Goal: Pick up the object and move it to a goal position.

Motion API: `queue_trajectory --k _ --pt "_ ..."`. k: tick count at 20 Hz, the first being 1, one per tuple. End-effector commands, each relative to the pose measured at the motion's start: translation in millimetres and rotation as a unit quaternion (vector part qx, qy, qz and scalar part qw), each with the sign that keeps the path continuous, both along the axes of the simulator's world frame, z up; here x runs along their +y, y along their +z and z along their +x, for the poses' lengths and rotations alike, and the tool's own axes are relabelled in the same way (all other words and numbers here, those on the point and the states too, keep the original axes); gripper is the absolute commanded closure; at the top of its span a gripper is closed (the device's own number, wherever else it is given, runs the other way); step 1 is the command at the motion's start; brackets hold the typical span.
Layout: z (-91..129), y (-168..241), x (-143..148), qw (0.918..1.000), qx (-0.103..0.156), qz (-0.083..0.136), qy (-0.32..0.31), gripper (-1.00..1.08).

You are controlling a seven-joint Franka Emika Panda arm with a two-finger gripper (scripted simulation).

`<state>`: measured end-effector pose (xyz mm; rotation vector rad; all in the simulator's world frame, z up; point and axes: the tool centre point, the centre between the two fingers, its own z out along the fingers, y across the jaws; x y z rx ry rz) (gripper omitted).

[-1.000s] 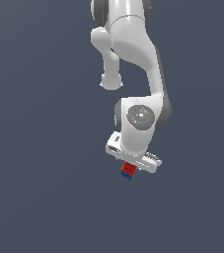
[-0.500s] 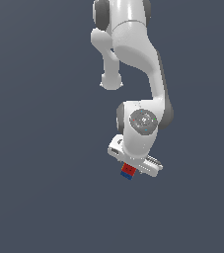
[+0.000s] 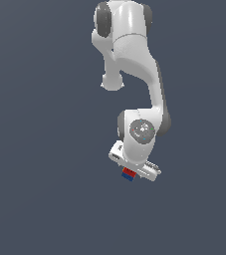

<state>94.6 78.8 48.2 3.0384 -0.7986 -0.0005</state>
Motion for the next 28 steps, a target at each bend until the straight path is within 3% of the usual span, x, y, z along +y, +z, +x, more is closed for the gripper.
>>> queue_trajectory --k 1,7,8,28 --pt "-0.2 -11.4 -0.2 1.0000 0.000 0.000 -0.001 -0.92" --pt "1.3 -15.0 0.2 1.0000 0.000 0.000 -0.001 -0.92" --pt "1.3 -15.0 0.2 1.0000 0.000 0.000 -0.001 1.08" --pt "-9.4 -4.4 1.6 1.0000 0.001 0.000 -0.001 1.08"
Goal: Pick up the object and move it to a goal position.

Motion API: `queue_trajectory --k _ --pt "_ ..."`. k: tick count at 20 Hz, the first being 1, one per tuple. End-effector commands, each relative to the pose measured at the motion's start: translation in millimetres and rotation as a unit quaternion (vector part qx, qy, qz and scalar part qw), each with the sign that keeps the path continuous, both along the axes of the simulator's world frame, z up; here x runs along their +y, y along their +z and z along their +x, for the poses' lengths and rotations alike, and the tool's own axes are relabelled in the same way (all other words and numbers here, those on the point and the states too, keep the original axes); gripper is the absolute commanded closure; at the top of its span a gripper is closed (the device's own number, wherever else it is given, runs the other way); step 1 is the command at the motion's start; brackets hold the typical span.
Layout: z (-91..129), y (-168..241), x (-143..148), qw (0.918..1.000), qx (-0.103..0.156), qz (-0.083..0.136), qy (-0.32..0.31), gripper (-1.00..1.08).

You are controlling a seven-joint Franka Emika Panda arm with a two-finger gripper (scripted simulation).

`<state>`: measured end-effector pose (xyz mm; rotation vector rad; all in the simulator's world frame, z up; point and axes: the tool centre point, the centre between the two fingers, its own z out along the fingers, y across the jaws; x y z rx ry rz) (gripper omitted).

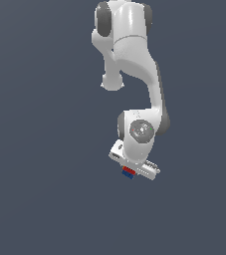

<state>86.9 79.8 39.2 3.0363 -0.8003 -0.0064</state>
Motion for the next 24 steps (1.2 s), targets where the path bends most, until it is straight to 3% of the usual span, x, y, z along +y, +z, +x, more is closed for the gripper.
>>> queue_trajectory --k 1,9,24 --pt "-3.9 7.0 0.9 1.0000 -0.001 0.000 0.000 1.08" --pt "-31.9 38.0 4.9 1.0000 -0.001 0.000 0.000 1.08" --pt "-115.6 132.9 17.0 1.0000 -0.002 0.000 0.000 1.08"
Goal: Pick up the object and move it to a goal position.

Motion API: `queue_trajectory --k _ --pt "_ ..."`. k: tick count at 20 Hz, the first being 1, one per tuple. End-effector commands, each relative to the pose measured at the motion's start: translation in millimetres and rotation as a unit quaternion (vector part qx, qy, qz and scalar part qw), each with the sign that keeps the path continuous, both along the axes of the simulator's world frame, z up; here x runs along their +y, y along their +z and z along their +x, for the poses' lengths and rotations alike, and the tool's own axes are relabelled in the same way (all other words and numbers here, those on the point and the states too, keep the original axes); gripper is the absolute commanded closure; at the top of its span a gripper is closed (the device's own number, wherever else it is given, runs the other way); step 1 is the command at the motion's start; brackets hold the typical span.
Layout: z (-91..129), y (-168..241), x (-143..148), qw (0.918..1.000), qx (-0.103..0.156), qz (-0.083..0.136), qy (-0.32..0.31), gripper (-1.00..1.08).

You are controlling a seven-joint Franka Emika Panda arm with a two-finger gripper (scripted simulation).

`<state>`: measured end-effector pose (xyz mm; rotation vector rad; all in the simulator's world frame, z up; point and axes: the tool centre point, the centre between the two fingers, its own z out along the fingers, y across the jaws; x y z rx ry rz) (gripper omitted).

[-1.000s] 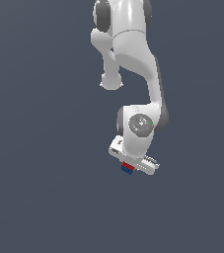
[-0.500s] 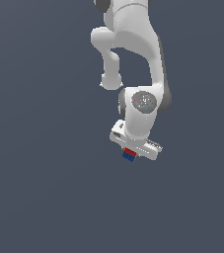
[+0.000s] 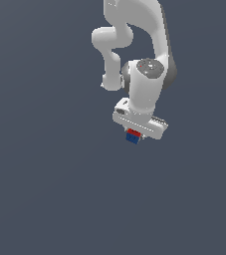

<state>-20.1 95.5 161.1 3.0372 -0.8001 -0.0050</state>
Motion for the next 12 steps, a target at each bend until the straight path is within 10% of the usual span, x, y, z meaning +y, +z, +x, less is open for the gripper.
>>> queue_trajectory --k 1,12 --pt "-14.4 17.8 2.2 1.0000 -0.001 0.000 0.000 1.08" --pt "-69.0 84.1 10.8 1.0000 -0.002 0.000 0.000 1.08"
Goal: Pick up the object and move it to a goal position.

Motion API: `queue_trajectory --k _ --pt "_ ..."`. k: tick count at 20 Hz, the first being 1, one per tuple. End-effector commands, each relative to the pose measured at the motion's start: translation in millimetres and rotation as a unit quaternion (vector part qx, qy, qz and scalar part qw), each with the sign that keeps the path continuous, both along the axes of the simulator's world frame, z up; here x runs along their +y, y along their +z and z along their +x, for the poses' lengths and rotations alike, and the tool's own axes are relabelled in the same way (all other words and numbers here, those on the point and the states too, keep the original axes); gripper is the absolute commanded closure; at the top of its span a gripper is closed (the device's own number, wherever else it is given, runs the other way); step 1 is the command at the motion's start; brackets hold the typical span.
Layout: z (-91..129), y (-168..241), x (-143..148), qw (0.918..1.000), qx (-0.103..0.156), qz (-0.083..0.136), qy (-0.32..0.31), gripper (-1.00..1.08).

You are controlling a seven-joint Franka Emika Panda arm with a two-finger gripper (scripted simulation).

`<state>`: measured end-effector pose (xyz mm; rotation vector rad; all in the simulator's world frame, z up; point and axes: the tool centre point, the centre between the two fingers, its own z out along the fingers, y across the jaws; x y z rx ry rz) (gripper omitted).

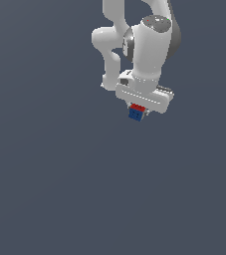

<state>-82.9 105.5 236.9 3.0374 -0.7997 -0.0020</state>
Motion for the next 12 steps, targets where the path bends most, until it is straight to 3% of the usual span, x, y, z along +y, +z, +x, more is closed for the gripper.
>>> queue_trajectory --k 1,12 --pt "-9.5 12.6 1.5 1.0000 -0.001 0.000 0.000 1.08" --pt "-26.9 36.1 5.0 1.0000 -0.001 0.000 0.000 1.08"
